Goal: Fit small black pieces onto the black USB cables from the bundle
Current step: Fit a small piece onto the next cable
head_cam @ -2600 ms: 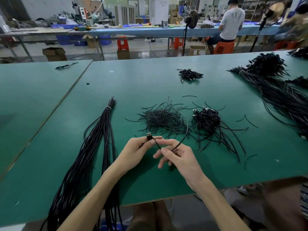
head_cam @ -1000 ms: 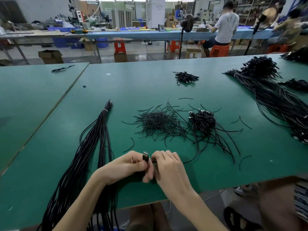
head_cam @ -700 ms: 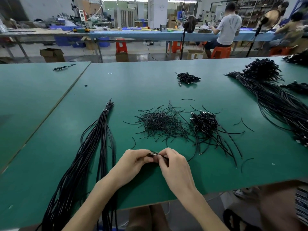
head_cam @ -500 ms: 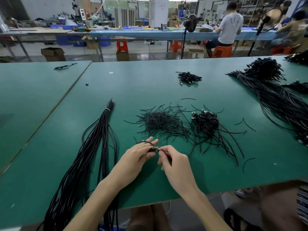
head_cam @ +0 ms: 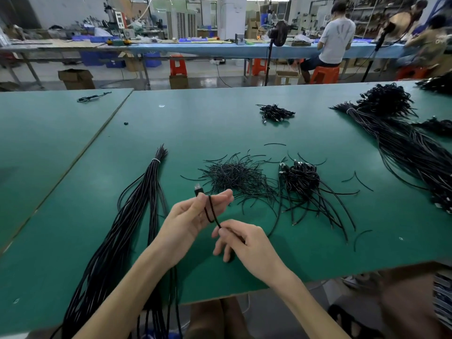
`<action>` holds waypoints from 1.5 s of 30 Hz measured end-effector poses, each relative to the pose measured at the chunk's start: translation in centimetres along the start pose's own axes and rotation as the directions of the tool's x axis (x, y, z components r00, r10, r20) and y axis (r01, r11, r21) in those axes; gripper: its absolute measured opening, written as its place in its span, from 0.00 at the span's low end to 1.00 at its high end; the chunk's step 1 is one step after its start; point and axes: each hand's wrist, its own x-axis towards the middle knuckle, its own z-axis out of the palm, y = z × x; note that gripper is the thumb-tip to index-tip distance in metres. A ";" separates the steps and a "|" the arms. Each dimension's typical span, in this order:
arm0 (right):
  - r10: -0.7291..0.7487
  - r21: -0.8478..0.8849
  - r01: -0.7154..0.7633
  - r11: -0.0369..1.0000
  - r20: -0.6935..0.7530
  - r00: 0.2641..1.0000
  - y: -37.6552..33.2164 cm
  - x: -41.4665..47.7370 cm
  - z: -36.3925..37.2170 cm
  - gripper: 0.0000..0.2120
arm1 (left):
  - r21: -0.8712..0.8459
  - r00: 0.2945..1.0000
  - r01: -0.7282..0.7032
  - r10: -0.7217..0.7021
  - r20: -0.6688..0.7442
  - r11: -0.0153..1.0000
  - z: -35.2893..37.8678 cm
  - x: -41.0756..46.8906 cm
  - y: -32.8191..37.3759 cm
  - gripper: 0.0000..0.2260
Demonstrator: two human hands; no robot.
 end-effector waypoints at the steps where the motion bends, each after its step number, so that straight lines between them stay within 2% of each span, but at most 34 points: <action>1: 0.008 0.014 -0.008 1.000 -0.001 1.000 0.1 0.1 0.0 0.10 | -0.101 1.000 0.022 -0.021 0.012 0.995 0.3 0.1 0.3 0.21; 3: 0.009 -0.008 -0.009 1.000 -0.008 1.000 0.2 0.0 0.2 0.12 | -0.245 0.996 0.088 -0.086 0.019 0.966 0.8 0.2 0.7 0.20; 6: 0.000 -0.133 -0.004 0.991 -0.036 0.999 0.4 -0.1 0.6 0.15 | -0.411 0.992 0.128 -0.121 0.045 0.902 0.6 0.0 1.1 0.19; 9: -0.024 -0.401 -0.035 0.916 -0.141 0.990 0.4 0.0 0.5 0.20 | -0.423 0.988 0.108 -0.145 -0.058 0.900 0.0 -0.1 1.6 0.21; 12: -0.040 -0.504 -0.091 0.859 -0.244 0.969 0.3 0.0 0.5 0.23 | -0.195 0.983 0.076 -0.106 -0.148 0.978 -0.2 -0.2 1.2 0.21; 14: 0.009 -0.486 -0.138 0.863 -0.258 0.966 0.3 0.1 0.5 0.22 | 0.116 0.988 0.043 -0.025 -0.153 0.992 0.3 -0.4 0.8 0.23; 15: 0.035 -0.484 -0.158 0.860 -0.254 0.967 0.4 0.2 0.5 0.21 | 0.288 0.991 0.019 0.021 -0.134 0.957 0.7 -0.5 0.5 0.23; 17: 0.066 -0.475 -0.177 0.862 -0.241 0.968 0.4 0.5 0.3 0.20 | 0.579 0.996 -0.036 0.079 -0.050 0.815 1.4 -0.7 -0.2 0.21; 19: 0.086 -0.381 -0.176 0.908 -0.241 0.967 0.4 0.6 -0.1 0.18 | 0.764 0.994 -0.104 0.096 0.056 0.637 1.7 -0.9 -0.8 0.18; 22: 0.119 -0.191 -0.174 0.966 -0.270 0.956 0.6 0.5 -0.5 0.16 | 0.911 0.982 -0.189 0.088 0.168 0.366 1.6 -0.8 -1.1 0.15; 24: 0.121 -0.120 -0.160 0.980 -0.282 0.952 0.7 0.4 -0.7 0.15 | 0.946 0.962 -0.258 0.148 0.232 0.195 1.8 -0.8 -1.2 0.16; 26: 0.109 -0.056 -0.131 0.990 -0.291 0.950 0.6 0.3 -0.8 0.14 | 0.951 0.942 -0.287 0.214 0.259 0.113 2.1 -0.8 -1.2 0.15; 29: 0.097 0.058 -0.084 0.995 -0.294 0.951 0.4 0.3 -0.8 0.10 | 0.959 0.942 -0.262 0.247 0.229 0.109 1.9 -0.9 -1.2 0.11; 31: 0.103 0.102 -0.076 0.992 -0.290 0.951 0.4 0.3 -0.7 0.07 | 0.966 0.943 -0.239 0.261 0.206 0.101 1.9 -1.0 -1.2 0.14; 33: 0.097 0.093 -0.074 0.993 -0.282 0.955 0.4 0.3 -0.6 0.06 | 0.967 0.931 -0.243 0.299 0.210 0.079 2.2 -1.1 -1.2 0.18; 36: 0.080 0.030 -0.075 0.997 -0.231 0.970 0.3 -0.1 -0.2 0.08 | 0.962 0.901 -0.262 0.377 0.216 0.075 2.1 -1.1 -1.2 0.17; 38: 0.074 0.002 -0.075 0.997 -0.176 0.982 0.2 -0.4 0.0 0.10 | 0.967 0.897 -0.217 0.418 0.143 0.135 1.9 -0.9 -1.0 0.16; 41: 0.049 0.044 -0.043 0.998 -0.130 0.990 0.2 -0.4 -0.2 0.11 | 0.944 0.904 -0.122 0.428 -0.023 0.308 1.5 -0.8 -0.8 0.18; 45: 0.022 0.061 -0.020 0.998 -0.034 0.999 0.1 -0.1 -0.3 0.11 | 0.931 0.900 -0.073 0.426 -0.094 0.359 1.3 -0.8 -0.9 0.19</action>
